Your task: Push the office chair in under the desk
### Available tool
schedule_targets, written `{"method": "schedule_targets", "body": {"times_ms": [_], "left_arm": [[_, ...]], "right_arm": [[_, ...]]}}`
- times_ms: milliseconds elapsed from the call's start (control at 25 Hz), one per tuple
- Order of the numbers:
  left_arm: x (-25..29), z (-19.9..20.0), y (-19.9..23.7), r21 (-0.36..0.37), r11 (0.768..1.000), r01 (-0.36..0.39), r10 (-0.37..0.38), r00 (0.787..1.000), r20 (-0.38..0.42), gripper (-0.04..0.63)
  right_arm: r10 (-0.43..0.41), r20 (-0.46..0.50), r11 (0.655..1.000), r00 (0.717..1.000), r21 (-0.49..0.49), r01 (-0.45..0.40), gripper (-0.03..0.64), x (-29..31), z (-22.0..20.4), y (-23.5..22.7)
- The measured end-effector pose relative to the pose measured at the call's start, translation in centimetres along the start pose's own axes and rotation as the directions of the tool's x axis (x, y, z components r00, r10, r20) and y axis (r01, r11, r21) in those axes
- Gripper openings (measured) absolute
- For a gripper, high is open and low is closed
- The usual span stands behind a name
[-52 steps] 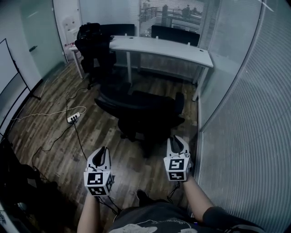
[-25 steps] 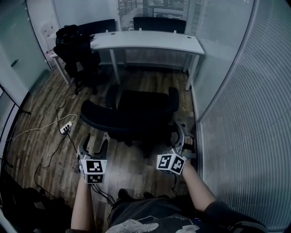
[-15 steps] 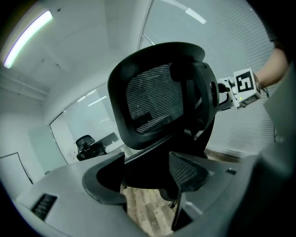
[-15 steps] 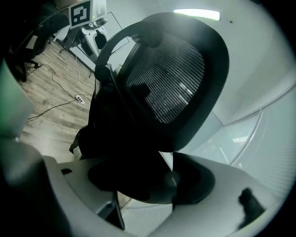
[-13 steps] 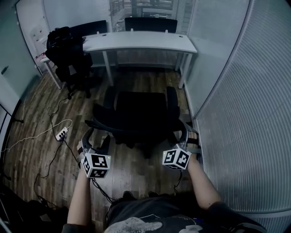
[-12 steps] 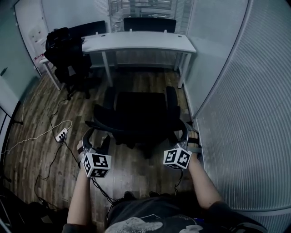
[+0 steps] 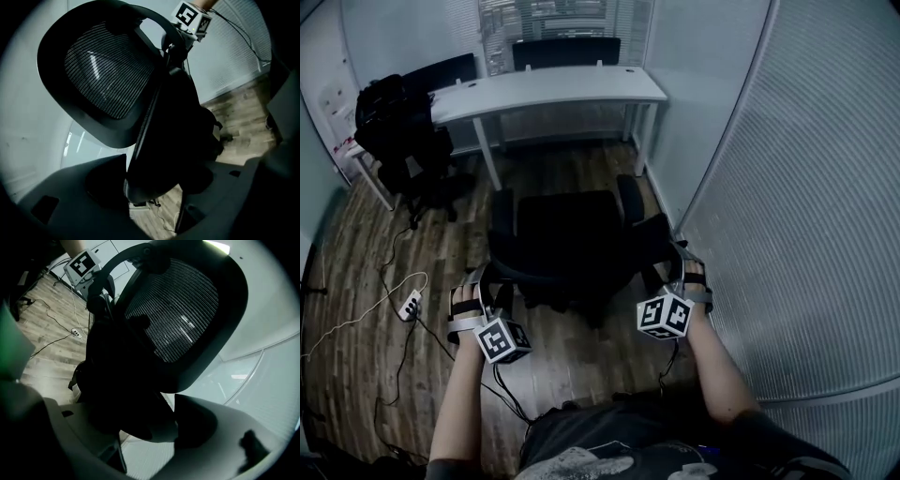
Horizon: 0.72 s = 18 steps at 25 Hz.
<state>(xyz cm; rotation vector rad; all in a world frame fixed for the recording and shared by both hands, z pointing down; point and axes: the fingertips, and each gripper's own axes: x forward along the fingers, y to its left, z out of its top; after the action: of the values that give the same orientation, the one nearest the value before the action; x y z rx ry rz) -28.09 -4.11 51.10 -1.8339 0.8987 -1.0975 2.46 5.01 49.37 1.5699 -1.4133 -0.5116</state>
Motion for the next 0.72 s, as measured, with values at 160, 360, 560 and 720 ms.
{"method": "schedule_targets", "body": {"times_ms": [160, 360, 560, 720], "left_arm": [[0.9, 0.9, 1.3, -0.008, 0.999, -0.043, 0.043, 0.998, 0.047, 0.238], [1.2, 0.7, 1.5, 0.012, 1.0, -0.023, 0.023, 0.999, 0.047, 0.23], [2.2, 0.1, 2.2, 0.036, 0.999, -0.011, 0.009, 0.999, 0.052, 0.23], [3.9, -0.4, 3.0, 0.038, 0.999, -0.026, 0.023, 0.998, 0.065, 0.23]], "right_arm": [[0.008, -0.051, 1.0, 0.999, 0.0, -0.008, 0.302, 0.1, 0.1, -0.2], [0.009, -0.098, 1.0, 0.995, -0.002, -0.009, 0.302, -0.3, 0.2, -0.1], [-0.009, -0.091, 1.0, 0.996, 0.026, 0.011, 0.301, 0.0, 0.7, 0.2], [0.0, -0.123, 0.999, 0.992, 0.044, 0.005, 0.302, 1.3, 1.2, 0.2]]}}
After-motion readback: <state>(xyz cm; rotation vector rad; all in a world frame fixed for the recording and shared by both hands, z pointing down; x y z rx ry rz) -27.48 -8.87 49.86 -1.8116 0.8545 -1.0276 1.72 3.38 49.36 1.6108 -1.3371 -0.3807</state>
